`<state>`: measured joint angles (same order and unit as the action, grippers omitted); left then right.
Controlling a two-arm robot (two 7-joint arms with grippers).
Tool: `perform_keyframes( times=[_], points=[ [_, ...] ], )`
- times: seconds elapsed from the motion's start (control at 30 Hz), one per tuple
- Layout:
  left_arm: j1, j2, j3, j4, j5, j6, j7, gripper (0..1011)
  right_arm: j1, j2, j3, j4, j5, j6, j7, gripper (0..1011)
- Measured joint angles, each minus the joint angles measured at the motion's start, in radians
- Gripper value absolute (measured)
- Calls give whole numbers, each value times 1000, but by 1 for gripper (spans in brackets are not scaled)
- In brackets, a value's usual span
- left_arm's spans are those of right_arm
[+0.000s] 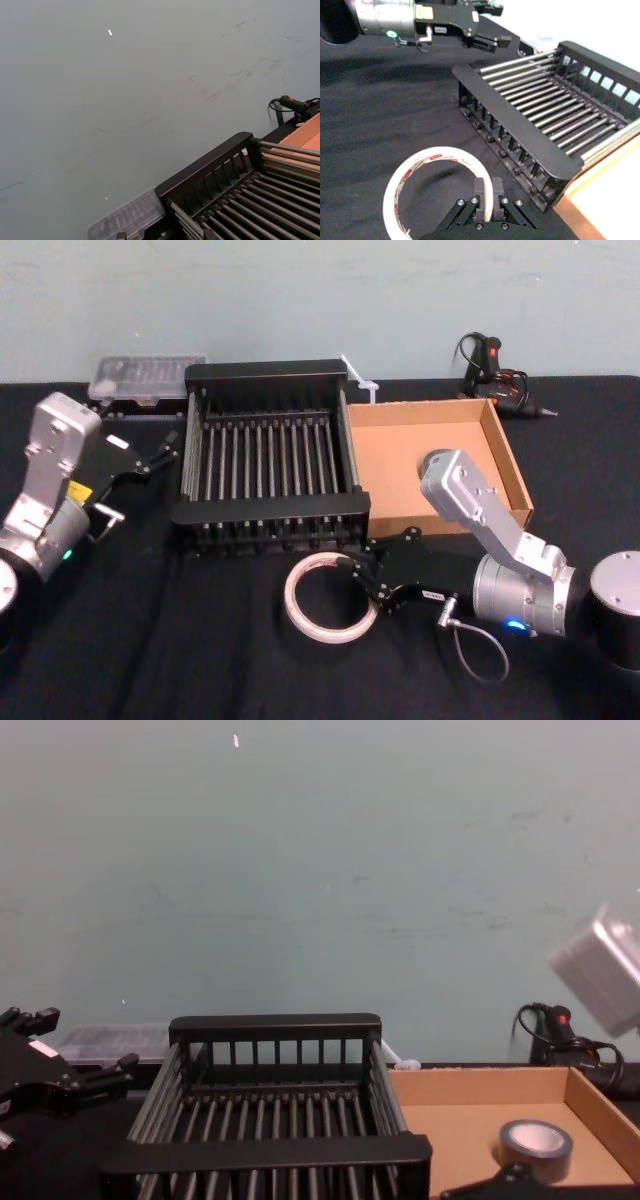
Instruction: Pick up the white tape and place it into the black box , Pick up the silver tape and place it into the brown box.
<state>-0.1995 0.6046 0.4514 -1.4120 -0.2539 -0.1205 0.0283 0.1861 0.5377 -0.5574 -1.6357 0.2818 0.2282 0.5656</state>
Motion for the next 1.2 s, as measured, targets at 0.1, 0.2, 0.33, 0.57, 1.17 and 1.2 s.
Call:
perform_keyframes(
  times=[0.1, 0.2, 0.33, 0.57, 1.17, 1.2],
  points=[
    [0, 0, 0, 0, 0, 0, 0, 1001, -3, 5, 3, -12, 5, -4, -1, 98],
    [0, 0, 0, 0, 0, 0, 0, 1001, -7, 12, 8, -26, 14, -9, -4, 98],
    [0, 0, 0, 0, 0, 0, 0, 1001, -11, 20, 16, -39, 27, -19, -7, 99],
    [0, 0, 0, 0, 0, 0, 0, 1001, -20, 26, 38, -52, 51, -45, -22, 98],
    [0, 0, 0, 0, 0, 0, 0, 1001, -30, 19, 102, -44, 90, -114, -68, 99],
    [0, 0, 0, 0, 0, 0, 0, 1001, -28, 17, 104, -40, 90, -116, -71, 99]
  ],
)
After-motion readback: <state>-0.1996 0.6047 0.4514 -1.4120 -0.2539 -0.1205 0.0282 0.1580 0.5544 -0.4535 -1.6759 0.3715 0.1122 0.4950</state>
